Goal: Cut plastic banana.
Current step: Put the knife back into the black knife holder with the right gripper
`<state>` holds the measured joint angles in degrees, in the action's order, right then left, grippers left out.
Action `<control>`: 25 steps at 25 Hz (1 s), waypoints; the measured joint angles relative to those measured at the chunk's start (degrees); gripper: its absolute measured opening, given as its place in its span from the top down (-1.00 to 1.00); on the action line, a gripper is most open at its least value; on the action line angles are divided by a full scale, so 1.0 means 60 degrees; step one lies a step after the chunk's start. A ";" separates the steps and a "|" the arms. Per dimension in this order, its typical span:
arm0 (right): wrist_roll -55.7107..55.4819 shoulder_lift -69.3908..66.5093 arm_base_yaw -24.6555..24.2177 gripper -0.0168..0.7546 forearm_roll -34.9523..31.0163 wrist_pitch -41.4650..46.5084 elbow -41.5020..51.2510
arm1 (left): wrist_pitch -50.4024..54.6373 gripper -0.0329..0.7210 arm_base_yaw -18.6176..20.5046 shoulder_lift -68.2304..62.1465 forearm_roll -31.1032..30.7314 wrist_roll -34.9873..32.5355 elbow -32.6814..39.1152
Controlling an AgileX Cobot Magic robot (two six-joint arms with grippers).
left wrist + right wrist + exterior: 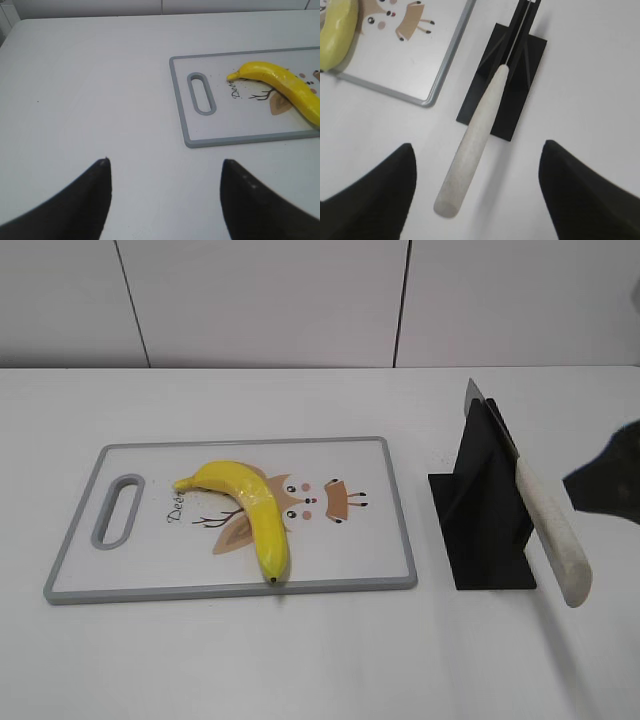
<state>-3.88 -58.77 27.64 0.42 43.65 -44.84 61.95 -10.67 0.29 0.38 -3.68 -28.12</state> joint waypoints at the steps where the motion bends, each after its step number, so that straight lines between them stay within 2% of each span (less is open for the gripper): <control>1: 0.0252 0.0246 0.0000 -0.56 -0.0150 0.0184 0.0155 | 0.0000 -0.80 0.0000 0.0000 0.0000 0.0000 0.0000; 6: 0.0881 0.1951 0.0000 -0.56 -0.0803 0.1007 0.1118 | 0.0000 -0.77 0.0000 0.0000 -0.0008 0.0000 0.0000; 16: 0.0969 0.6004 0.0000 -0.56 -0.0609 0.2702 0.2223 | 0.0000 -0.70 0.0000 0.0000 -0.0008 0.0000 0.0000; 25: 0.0969 0.7701 0.0000 -0.56 -0.0627 0.2673 0.2614 | 0.0000 -0.66 0.0000 0.0000 -0.0008 0.0000 0.0000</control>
<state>1.94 -12.56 27.64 -3.34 59.69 -29.15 61.95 -10.67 0.29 0.33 -3.68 -28.12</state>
